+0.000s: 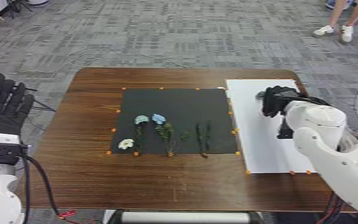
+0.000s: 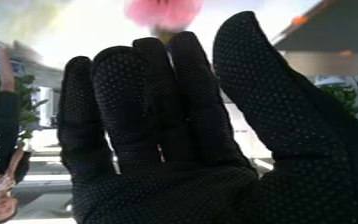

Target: Arrange flowers

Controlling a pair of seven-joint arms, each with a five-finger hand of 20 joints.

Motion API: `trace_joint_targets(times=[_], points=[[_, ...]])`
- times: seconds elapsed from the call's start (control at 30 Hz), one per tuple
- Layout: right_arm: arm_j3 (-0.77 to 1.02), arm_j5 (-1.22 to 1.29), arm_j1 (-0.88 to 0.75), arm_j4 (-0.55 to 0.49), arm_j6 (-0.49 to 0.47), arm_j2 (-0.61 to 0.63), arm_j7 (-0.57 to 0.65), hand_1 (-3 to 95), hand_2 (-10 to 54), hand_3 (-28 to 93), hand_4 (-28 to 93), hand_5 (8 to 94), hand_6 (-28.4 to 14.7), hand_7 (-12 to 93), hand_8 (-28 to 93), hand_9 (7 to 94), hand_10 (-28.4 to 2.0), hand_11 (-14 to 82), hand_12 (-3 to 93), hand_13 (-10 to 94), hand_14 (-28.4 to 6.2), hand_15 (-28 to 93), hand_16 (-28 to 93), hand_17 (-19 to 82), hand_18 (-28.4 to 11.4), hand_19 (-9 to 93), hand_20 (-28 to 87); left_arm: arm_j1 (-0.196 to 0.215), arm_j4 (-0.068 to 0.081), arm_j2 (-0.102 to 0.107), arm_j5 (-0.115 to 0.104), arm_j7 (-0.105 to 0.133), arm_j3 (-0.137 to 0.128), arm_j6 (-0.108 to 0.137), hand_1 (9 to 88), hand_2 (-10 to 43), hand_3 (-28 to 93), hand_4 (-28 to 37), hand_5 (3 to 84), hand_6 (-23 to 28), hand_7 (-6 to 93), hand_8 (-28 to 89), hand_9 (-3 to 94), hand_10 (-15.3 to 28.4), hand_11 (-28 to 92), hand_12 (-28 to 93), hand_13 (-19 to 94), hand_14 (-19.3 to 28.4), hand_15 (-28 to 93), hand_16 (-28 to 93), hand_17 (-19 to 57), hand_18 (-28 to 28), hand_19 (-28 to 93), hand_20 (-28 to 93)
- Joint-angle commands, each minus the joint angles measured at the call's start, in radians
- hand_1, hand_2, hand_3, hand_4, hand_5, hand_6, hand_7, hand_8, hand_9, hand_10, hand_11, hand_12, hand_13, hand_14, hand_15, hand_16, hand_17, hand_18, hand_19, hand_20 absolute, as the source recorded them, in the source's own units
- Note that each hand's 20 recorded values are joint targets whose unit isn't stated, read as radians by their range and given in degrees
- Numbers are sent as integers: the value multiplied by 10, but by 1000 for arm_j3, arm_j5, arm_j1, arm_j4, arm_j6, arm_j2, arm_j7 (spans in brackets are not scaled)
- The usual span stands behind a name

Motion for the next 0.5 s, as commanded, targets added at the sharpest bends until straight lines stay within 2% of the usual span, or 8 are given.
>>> trace_joint_targets(times=[0.03,0.17,0.27,0.4,0.5], points=[[-34,-45,21,68,57,-19,10,442,-95,818,-282,577,-23,134,-111,538,-113,160,149,580,-134,752,276,220,-234,699,347,1,0,-1,1,13,7,11,220,140,710,-283,396,64,77,-75,270,112,128,102,214,100,151,-24,-42,105,183,112],[-46,-76,19,82,50,-22,30,480,-95,800,-283,599,-9,163,-123,569,-113,186,162,592,-113,731,330,234,-232,709,352,1,0,-1,1,13,7,11,220,140,711,-283,395,64,78,-75,266,111,128,103,214,101,151,-24,-41,105,182,112],[-59,-82,12,98,94,-21,55,517,-95,776,-283,612,-12,184,-120,578,-126,207,180,591,-99,716,369,241,-228,716,356,3,-2,-1,0,13,7,10,218,139,713,-283,394,63,78,-75,266,111,128,103,214,103,153,-23,-41,105,183,112],[-76,-119,3,114,147,-15,64,551,-95,769,-283,621,1,275,-132,608,-124,291,235,606,-86,718,414,259,-224,726,363,-4,1,-2,1,11,11,8,220,140,711,-283,394,63,79,-76,267,112,130,103,214,105,155,-23,-41,105,183,112],[-88,-130,2,126,170,-13,58,557,-95,766,-283,620,4,310,-140,636,-107,267,330,614,-84,720,425,270,-222,729,366,-7,2,-1,2,11,11,8,220,140,711,-283,394,63,79,-76,268,113,132,103,214,105,156,-22,-41,105,182,112]])
